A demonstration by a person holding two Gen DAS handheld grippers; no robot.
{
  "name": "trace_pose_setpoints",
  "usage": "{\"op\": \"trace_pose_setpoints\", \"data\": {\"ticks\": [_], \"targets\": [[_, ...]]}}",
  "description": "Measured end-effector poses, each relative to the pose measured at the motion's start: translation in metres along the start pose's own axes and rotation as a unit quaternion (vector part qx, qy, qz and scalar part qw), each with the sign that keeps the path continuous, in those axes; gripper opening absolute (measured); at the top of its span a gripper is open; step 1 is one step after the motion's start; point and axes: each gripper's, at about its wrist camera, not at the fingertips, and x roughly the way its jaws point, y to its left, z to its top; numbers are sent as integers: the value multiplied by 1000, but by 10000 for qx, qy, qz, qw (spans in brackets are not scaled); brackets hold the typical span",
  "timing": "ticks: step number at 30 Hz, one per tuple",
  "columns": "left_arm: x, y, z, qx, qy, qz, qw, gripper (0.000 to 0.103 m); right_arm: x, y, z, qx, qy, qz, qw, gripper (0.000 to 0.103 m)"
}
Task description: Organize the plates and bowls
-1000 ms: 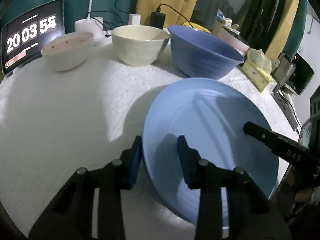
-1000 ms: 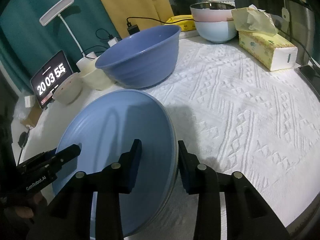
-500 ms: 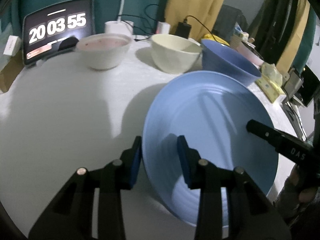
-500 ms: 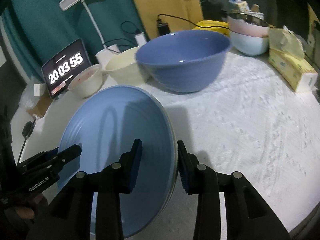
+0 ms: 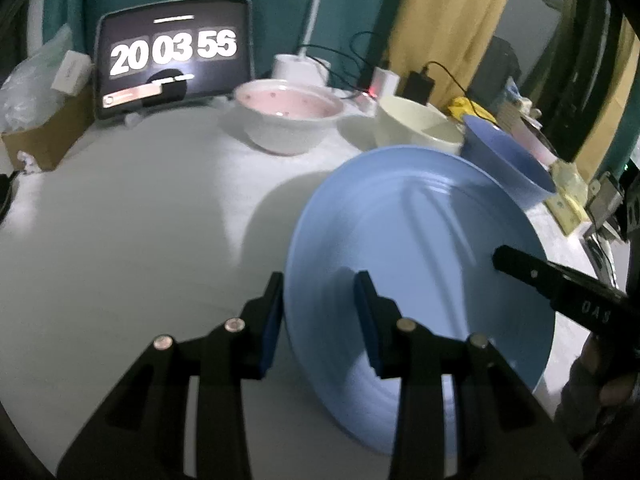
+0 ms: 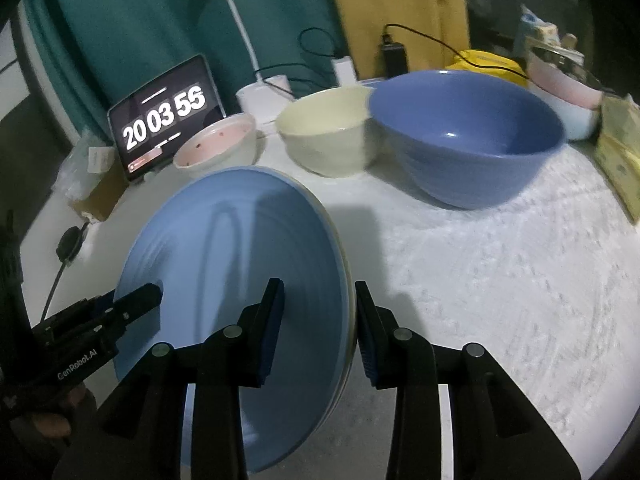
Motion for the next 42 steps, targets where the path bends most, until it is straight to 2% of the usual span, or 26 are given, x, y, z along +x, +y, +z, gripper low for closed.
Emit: {"op": "trace_pose_setpoints", "data": {"ticks": [15,23,30,33,42], "targets": [[8,45,8,-267,53,318,9991,36,40,35,14,-162,244,265,9992,37],[16,47,9,-173,61,416,9990,36,59,34,15,-42,404,232,9989,37],[17,45,10,-139,58,445,9989,38,59,34,15,-46,409,169,9990,37],[16,45,11,-196,72,588,9980,38,58,33,15,-73,423,110,9990,37],[-14,38,16,-296,-470,856,9948,44,27,8,17,84,132,-21,9999,38]]}}
